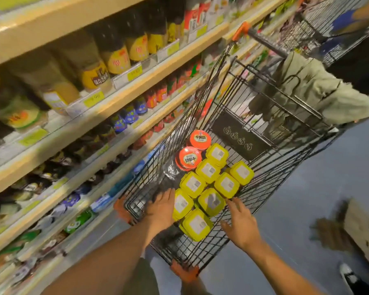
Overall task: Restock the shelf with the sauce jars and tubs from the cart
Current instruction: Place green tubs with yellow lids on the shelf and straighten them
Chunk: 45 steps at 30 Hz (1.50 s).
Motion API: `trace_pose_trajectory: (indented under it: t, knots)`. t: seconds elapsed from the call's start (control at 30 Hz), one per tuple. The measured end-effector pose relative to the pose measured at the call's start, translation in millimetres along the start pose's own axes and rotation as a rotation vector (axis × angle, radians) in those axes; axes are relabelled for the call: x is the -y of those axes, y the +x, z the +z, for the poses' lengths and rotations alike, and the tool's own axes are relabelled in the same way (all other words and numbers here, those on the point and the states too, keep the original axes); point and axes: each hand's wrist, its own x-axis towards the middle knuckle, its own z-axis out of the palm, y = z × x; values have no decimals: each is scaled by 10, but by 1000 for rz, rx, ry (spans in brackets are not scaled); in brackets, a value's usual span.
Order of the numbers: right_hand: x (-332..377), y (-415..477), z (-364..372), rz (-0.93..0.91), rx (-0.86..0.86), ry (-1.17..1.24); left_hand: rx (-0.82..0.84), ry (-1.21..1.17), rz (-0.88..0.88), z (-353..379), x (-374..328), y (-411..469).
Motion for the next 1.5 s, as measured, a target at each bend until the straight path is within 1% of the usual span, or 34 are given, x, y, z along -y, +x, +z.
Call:
trace_pose_trajectory:
  t: [0.1, 0.17, 0.33, 0.43, 0.53, 0.63, 0.73, 0.8, 0.87, 1.0, 1.13, 1.23, 1.3, 1.5]
  knots:
    - [-138, 156, 90, -39, 35, -7, 53, -3, -74, 141, -121, 197]
    - [-198, 257, 129, -63, 50, -23, 61, -36, -126, 238, -170, 330]
    - [-282, 457, 222, -100, 98, -18, 126, -215, -229, 463, -237, 555]
    - [-279, 543, 277, -90, 151, -41, 109, -238, -293, 511, -274, 616]
    - [-245, 574, 331, -107, 149, -76, 69, -272, -324, 544, -281, 646]
    - [-256, 576, 385, -232, 53, -140, 1, -321, -321, 575, -279, 670]
    - [-326, 616, 457, -336, 45, -178, -52, -450, -300, 562, -245, 634]
    - [-314, 646, 512, -383, 101, -164, -56, -552, -298, 547, -184, 559]
    - [-228, 674, 516, -422, 186, -173, -45, -579, -298, 515, -107, 462]
    - [-38, 781, 577, -465, 359, -306, -43, -552, -257, 391, 19, 191]
    - [123, 851, 642, -557, 450, -485, -125, -563, -234, 267, 79, -93]
    - [175, 900, 754, -605, 487, -592, -191, -575, -220, 193, 119, -251]
    - [199, 926, 801, -619, 487, -639, -205, -586, -210, 152, 151, -312]
    - [267, 951, 915, -648, 404, -724, -239, -648, -251, 94, 228, -433]
